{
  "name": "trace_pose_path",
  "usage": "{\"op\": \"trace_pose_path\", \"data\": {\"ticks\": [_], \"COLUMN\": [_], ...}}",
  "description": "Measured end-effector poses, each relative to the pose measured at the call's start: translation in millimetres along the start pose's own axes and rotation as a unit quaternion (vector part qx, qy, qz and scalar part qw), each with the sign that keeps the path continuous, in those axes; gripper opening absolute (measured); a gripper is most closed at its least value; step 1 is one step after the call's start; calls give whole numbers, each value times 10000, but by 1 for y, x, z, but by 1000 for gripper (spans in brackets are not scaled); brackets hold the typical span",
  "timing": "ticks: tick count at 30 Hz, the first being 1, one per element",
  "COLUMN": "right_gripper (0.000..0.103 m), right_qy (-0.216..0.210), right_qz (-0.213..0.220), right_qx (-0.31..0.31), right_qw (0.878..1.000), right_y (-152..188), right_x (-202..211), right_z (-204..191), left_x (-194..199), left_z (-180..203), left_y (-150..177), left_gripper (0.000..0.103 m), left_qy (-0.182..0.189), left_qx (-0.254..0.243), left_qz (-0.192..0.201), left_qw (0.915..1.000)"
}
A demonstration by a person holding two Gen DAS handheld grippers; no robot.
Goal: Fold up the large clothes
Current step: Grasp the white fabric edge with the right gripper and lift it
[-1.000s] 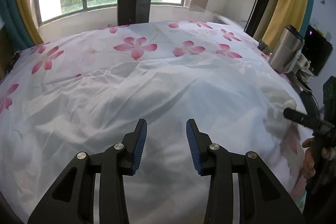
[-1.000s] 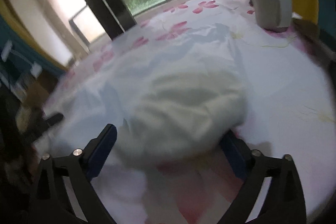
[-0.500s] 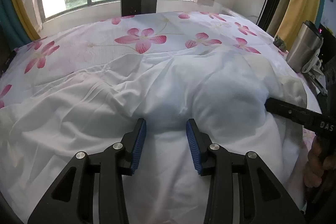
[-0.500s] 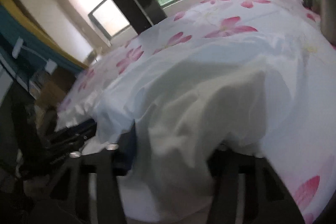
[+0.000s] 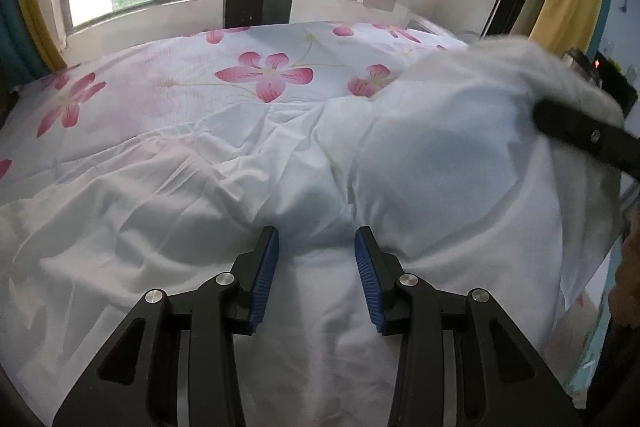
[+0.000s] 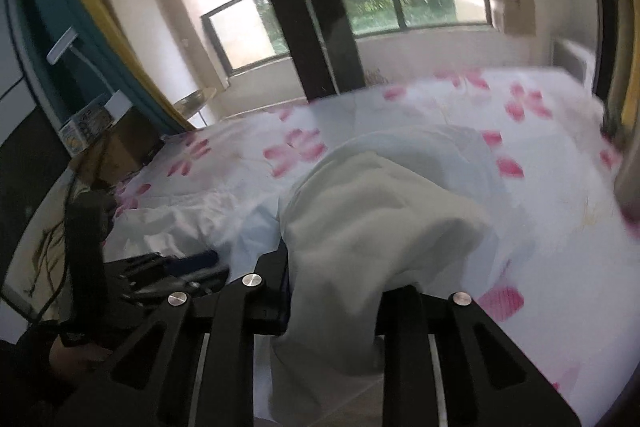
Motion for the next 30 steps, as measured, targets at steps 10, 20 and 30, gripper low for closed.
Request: {"op": "trace_pose_path", "data": {"ticks": [10, 20, 30], "right_gripper": [22, 22, 25], "right_qy": [-12, -503, -1003], "right_qz": [60, -271, -1042], "right_qx": [933, 1415, 1786], "right_qw": [9956, 9883, 9732], "right_y": [-22, -6, 43], "right_x": [-14, -51, -87], "right_z": [-74, -152, -214], "left_x": [75, 125, 150], "left_z": [-49, -138, -183], "left_y": [-8, 18, 40], "left_gripper": [41, 41, 41], "left_qy": [-91, -742, -1046], "left_qx": [285, 866, 1139], "left_qz": [689, 863, 853], "left_qw": [9972, 9897, 9843]}}
Point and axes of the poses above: each gripper's, at about its wrist camera, not at the fingertips, and x roughly against the way its jaws point, z to its right, y to its underside, the point moved 3 cm from there along -x, roughly the way its jaws point, and after that the axes turned 11 degrees about z, right-handed, at the moved point
